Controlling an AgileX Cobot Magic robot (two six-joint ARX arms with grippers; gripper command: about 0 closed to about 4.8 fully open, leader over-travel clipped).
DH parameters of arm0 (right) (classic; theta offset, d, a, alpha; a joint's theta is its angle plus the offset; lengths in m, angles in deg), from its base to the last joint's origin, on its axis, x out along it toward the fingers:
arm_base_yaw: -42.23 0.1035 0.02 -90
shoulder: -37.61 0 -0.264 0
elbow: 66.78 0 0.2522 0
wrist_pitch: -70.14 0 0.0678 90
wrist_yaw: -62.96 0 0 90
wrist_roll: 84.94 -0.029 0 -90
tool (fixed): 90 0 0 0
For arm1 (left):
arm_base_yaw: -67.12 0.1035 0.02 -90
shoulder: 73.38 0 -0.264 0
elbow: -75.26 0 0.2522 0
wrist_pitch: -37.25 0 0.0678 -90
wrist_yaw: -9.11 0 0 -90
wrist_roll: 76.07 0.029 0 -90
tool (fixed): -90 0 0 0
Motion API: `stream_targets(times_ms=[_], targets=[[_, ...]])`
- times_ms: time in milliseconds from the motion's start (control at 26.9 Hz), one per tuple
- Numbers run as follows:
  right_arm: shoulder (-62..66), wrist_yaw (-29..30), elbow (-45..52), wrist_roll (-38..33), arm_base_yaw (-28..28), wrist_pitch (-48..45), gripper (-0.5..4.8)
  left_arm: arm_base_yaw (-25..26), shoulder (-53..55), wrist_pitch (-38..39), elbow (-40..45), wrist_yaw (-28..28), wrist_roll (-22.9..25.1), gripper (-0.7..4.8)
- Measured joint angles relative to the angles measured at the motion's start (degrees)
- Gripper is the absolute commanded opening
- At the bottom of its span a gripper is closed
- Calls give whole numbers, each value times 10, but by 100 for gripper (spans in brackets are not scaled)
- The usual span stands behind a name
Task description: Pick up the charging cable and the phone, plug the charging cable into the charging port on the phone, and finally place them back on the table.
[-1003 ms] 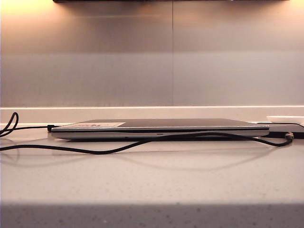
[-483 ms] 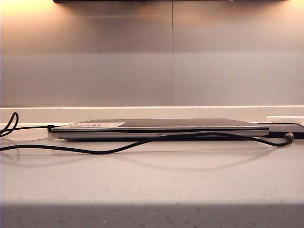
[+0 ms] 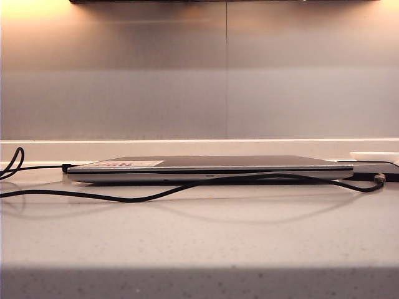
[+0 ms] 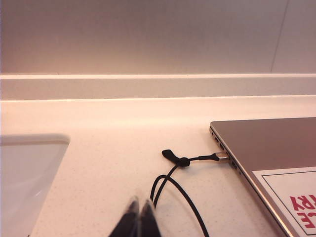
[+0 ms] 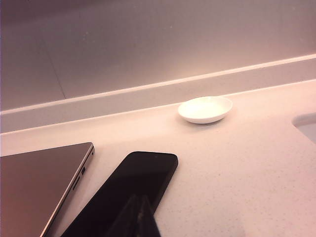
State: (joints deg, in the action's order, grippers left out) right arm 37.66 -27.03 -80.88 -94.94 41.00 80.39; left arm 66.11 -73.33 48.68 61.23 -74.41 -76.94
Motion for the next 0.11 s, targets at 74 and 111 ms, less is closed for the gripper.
stream_targets(times_ms=[74, 111], targets=[[0, 0, 0, 0, 0, 0, -6, 0, 0, 0, 0, 0, 0, -6], [0, 0, 0, 0, 0, 0, -6, 0, 0, 0, 0, 0, 0, -6]])
